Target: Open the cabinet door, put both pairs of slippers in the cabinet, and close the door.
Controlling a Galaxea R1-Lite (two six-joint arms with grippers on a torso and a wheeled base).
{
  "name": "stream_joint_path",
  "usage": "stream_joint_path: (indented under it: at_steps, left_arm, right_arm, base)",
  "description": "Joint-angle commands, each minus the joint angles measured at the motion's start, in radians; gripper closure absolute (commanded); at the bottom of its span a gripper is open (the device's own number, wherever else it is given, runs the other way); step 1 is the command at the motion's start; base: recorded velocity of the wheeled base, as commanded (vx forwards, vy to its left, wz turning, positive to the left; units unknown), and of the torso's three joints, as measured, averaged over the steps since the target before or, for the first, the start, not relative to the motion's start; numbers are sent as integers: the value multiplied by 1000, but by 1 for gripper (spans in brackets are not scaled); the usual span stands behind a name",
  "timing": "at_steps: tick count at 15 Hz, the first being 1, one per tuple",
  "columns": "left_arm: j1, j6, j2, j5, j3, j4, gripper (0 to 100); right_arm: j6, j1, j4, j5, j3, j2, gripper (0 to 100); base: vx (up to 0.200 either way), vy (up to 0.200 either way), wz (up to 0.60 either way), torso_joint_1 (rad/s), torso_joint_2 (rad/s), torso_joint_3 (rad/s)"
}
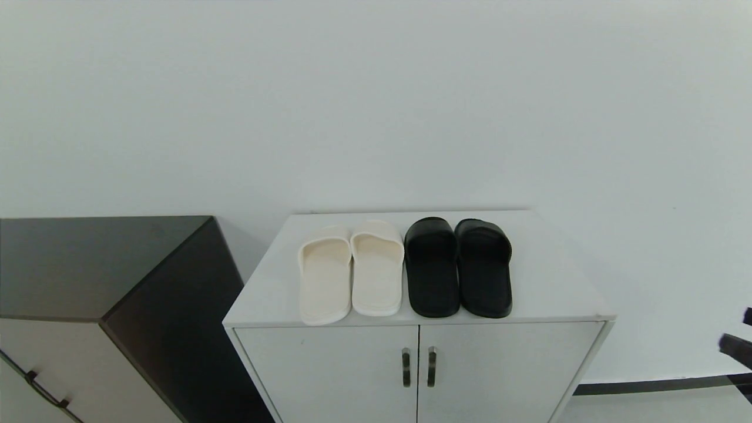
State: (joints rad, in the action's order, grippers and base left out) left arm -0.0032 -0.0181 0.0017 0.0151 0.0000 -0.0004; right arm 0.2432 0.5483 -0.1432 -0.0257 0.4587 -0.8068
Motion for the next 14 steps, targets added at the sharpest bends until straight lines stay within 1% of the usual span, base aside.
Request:
stream_joint_path:
  at_steps: [1, 2, 5, 6, 10, 14]
  left_arm:
    - [0, 0, 1, 0, 0, 0, 100]
    - [0, 0, 1, 0, 0, 0, 100]
    - [0, 0, 1, 0, 0, 0, 100]
    - [0, 0, 1, 0, 0, 0, 100]
    - [0, 0, 1, 0, 0, 0, 100]
    - [0, 0, 1, 0, 0, 0, 100]
  right_arm:
    - [137, 328, -39, -263, 138, -273, 0]
    - [143, 344, -44, -292, 178, -338, 0]
    - [146, 346, -44, -359, 317, -534, 0]
    - [146, 346, -47, -421, 371, -624, 0]
    - [148, 341, -65, -565, 517, -824, 0]
    - [148, 325, -122, -606, 598, -973, 0]
  base:
    - [0, 0, 0, 0, 0, 0]
    - [0, 0, 0, 0, 0, 0]
    - [0, 0, 0, 0, 0, 0]
    - [0, 0, 0, 0, 0, 0]
    - [0, 0, 0, 0, 0, 0]
    - [0, 0, 0, 0, 0, 0]
